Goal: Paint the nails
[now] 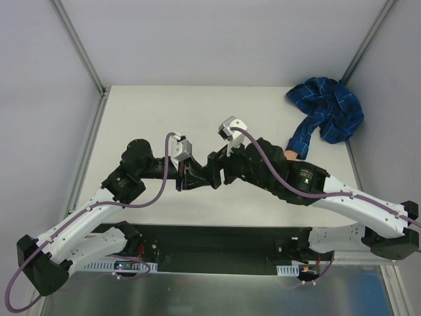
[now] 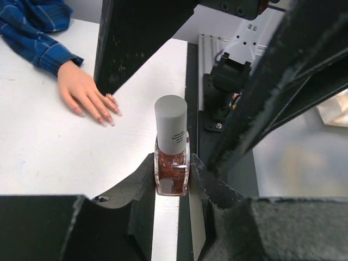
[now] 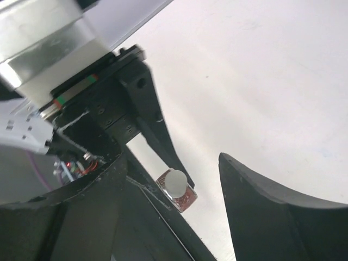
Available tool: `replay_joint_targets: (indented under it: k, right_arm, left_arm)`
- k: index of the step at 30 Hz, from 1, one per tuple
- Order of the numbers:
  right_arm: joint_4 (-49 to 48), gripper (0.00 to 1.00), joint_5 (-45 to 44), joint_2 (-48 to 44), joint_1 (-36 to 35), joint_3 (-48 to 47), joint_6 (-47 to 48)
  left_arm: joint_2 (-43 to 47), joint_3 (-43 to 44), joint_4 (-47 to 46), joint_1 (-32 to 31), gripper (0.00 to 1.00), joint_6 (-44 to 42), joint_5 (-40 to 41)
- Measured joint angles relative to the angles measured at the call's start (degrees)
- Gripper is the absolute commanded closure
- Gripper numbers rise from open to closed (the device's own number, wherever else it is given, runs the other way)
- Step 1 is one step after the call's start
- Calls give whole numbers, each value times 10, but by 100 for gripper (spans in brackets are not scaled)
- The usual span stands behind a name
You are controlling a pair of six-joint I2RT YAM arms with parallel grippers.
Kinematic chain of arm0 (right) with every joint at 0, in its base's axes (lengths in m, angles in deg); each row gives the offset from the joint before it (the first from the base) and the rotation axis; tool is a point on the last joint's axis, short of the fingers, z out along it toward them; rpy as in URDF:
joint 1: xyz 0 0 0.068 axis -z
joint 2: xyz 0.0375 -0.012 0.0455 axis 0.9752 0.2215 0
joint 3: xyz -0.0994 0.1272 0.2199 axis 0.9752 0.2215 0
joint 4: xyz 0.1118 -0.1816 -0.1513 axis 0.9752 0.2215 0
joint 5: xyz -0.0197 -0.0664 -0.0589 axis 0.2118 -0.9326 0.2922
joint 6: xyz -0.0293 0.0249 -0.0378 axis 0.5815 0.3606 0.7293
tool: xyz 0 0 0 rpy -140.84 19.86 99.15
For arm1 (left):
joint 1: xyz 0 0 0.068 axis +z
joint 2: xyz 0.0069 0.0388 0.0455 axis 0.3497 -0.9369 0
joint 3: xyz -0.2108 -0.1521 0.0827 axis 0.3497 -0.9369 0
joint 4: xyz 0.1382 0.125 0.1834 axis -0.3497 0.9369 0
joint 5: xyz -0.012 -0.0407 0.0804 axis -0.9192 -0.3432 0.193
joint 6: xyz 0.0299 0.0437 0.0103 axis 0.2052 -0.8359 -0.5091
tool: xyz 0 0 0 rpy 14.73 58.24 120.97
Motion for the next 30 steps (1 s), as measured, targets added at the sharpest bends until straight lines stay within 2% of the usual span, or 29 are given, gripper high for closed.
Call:
replay_joint_targets:
  k: [2,5,6,13,15,16,17,19,23,26,30]
  right_arm:
    - [3,34,-40,5,-5,-6,-15]
    - [13,44,-95,24,-14,-19,-36]
    - [15,51,-106,31,-16,-21,-40]
    - [28,67,-148,62,-27,-28,-60]
    - [28,76,-147,64,-28,-28,-61]
    - [28,84,-146,64,-29,-28,-59]
    - [26,99,-141,64,-29,-28,-59]
    - [28,99,-134,61,-30,-26,-46]
    - [14,99,-58,27,-12,7,-6]
    - [-28,99,94,-15,37,53,18]
    - [-79,99,235,-47,72,90,39]
  left_arm:
    - [1,0,5,0,100,-3,16]
    - [5,0,12,0,100,-7,35]
    - [7,0,14,0,100,-9,41]
    - [14,0,22,0,100,-12,62]
    - [15,0,25,0,100,-14,65]
    - [14,0,26,0,100,-14,64]
    - [14,0,26,0,100,-15,59]
    - [5,3,26,3,100,-15,36]
    - [-27,17,21,7,100,-10,-35]
    - [-31,15,2,7,100,5,-80]
    - [-31,11,-37,5,100,32,-136]
